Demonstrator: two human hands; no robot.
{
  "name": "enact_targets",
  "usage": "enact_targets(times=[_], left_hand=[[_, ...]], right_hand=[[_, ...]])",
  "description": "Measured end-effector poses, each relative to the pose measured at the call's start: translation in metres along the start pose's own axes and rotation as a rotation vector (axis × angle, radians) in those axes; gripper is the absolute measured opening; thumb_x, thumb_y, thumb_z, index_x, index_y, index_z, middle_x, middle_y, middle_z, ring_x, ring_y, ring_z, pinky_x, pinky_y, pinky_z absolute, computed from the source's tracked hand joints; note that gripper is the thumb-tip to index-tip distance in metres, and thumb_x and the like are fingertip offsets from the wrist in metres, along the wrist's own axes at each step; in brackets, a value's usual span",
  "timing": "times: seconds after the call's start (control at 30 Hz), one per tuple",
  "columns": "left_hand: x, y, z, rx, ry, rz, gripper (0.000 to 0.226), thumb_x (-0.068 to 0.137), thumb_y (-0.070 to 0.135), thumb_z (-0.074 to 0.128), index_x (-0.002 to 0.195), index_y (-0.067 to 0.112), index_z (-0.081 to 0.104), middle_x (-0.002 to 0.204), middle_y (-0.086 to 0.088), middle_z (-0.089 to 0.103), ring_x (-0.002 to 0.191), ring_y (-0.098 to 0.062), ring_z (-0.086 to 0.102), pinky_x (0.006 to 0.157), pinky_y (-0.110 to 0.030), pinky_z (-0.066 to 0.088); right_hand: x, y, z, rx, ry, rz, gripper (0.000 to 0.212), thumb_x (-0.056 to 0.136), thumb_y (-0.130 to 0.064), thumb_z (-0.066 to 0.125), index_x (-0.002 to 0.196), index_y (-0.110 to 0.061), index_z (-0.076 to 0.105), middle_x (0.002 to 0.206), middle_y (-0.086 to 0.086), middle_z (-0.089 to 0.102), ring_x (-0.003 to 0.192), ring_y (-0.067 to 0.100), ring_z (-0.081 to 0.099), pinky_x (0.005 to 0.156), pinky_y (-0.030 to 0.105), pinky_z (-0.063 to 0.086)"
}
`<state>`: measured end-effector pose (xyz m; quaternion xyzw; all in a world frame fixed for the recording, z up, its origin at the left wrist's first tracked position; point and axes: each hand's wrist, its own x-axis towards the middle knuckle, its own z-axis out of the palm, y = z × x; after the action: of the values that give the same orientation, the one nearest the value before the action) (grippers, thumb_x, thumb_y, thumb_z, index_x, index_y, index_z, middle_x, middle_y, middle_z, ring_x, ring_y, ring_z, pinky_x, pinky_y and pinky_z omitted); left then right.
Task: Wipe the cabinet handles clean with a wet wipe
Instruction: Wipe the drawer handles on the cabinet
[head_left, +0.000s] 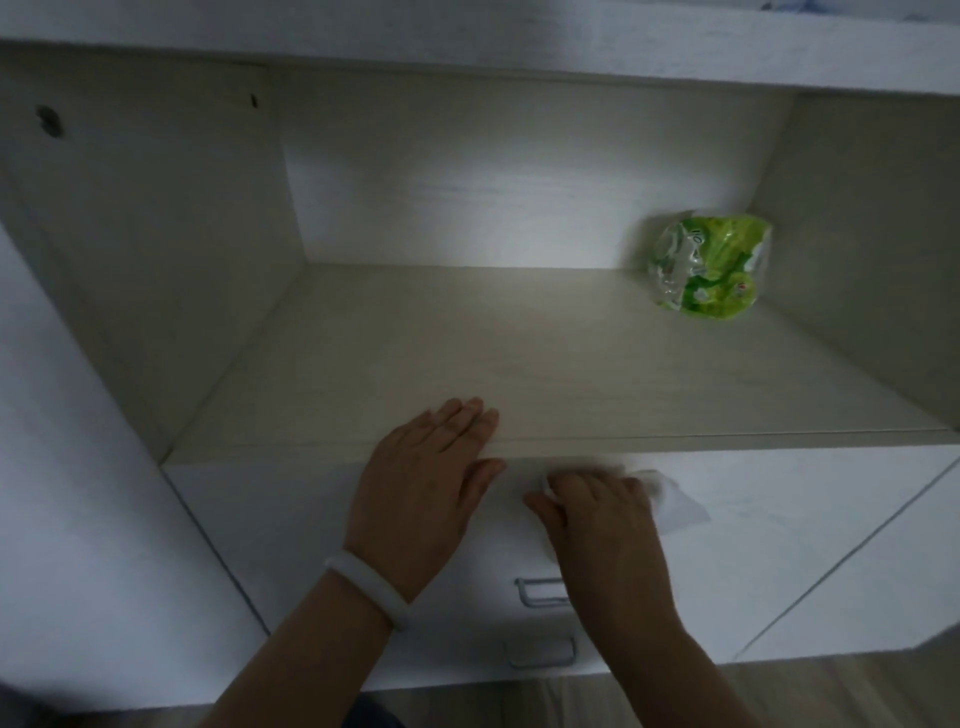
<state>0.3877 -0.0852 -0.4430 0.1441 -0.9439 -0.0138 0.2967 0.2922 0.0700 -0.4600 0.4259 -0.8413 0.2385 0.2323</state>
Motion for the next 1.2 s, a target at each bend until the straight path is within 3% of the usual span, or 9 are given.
enact_targets(times=[0.2,0.37,0.5,0.63,0.77,0.87,0.97,1.13,1.2], left_hand=[[-0.001,-0.001,0.001,0.014,0.029,0.007,0.049,0.098,0.046,0.033,0.133,0.022,0.056,0.139,0.003,0.055,0.13,-0.014,0.05,0.105,-0.034,0.041],[-0.002,-0.002,0.003,0.007,0.057,0.008,0.048,0.097,0.045,0.035,0.133,0.022,0.057,0.139,0.003,0.055,0.129,-0.014,0.05,0.105,-0.034,0.04],[-0.001,-0.001,0.004,0.015,0.07,0.013,0.047,0.097,0.045,0.036,0.132,0.022,0.057,0.138,0.003,0.055,0.129,-0.014,0.05,0.104,-0.035,0.042],[-0.002,-0.002,0.004,0.02,0.092,0.012,0.045,0.097,0.044,0.039,0.132,0.022,0.058,0.138,0.003,0.056,0.129,-0.014,0.05,0.103,-0.036,0.042],[-0.002,-0.002,0.005,0.03,0.11,0.032,0.045,0.098,0.044,0.038,0.132,0.022,0.058,0.139,0.003,0.055,0.129,-0.014,0.051,0.104,-0.034,0.038],[-0.002,-0.004,0.006,0.033,0.122,0.041,0.045,0.098,0.043,0.038,0.132,0.02,0.058,0.138,0.001,0.056,0.128,-0.015,0.052,0.104,-0.034,0.038],[-0.002,-0.002,0.005,0.025,0.135,0.027,0.044,0.098,0.043,0.039,0.131,0.02,0.059,0.137,0.001,0.056,0.128,-0.015,0.052,0.104,-0.035,0.039],[-0.001,-0.001,0.005,0.02,0.118,0.02,0.045,0.097,0.043,0.039,0.131,0.021,0.058,0.138,0.002,0.056,0.128,-0.014,0.051,0.103,-0.034,0.04],[-0.001,-0.001,0.004,0.031,0.114,0.022,0.046,0.097,0.044,0.037,0.131,0.021,0.059,0.138,0.002,0.056,0.128,-0.014,0.052,0.103,-0.033,0.039]], right_hand=[[-0.022,0.032,-0.016,0.0,0.012,0.001,0.034,0.093,-0.042,0.045,0.103,-0.018,0.066,0.103,0.0,0.065,0.1,0.022,0.059,0.098,0.032,0.035],[-0.027,0.008,-0.023,-0.016,0.191,0.225,0.037,0.08,-0.037,0.066,0.112,-0.018,0.065,0.126,0.007,0.055,0.113,0.031,0.042,0.085,0.046,0.04],[-0.025,0.014,-0.022,0.049,0.173,0.271,0.028,0.082,-0.038,0.058,0.098,-0.021,0.074,0.109,0.003,0.065,0.101,0.028,0.042,0.068,0.032,0.043],[-0.019,0.011,-0.017,0.155,0.199,0.208,0.014,0.078,-0.021,0.072,0.091,-0.017,0.076,0.088,-0.003,0.065,0.094,0.016,0.039,0.08,0.017,0.031],[-0.017,-0.002,-0.008,0.201,0.172,0.086,0.016,0.079,-0.018,0.074,0.094,-0.016,0.075,0.089,-0.004,0.067,0.093,0.01,0.041,0.092,0.025,0.038],[-0.017,0.017,-0.019,0.19,0.186,0.036,0.014,0.079,-0.019,0.073,0.092,-0.015,0.076,0.088,-0.004,0.069,0.089,0.013,0.048,0.082,0.013,0.037],[-0.02,0.04,-0.034,0.161,0.233,0.106,0.022,0.071,-0.011,0.08,0.092,-0.015,0.077,0.087,-0.008,0.068,0.088,0.014,0.053,0.08,0.013,0.04],[-0.011,0.003,-0.015,0.208,0.16,0.032,0.02,0.069,-0.008,0.081,0.088,-0.012,0.076,0.083,-0.004,0.069,0.088,0.006,0.045,0.085,0.002,0.032],[-0.008,-0.001,-0.011,0.197,0.137,-0.017,0.02,0.068,-0.008,0.081,0.087,-0.012,0.076,0.081,-0.003,0.069,0.086,0.009,0.045,0.083,0.006,0.033]])
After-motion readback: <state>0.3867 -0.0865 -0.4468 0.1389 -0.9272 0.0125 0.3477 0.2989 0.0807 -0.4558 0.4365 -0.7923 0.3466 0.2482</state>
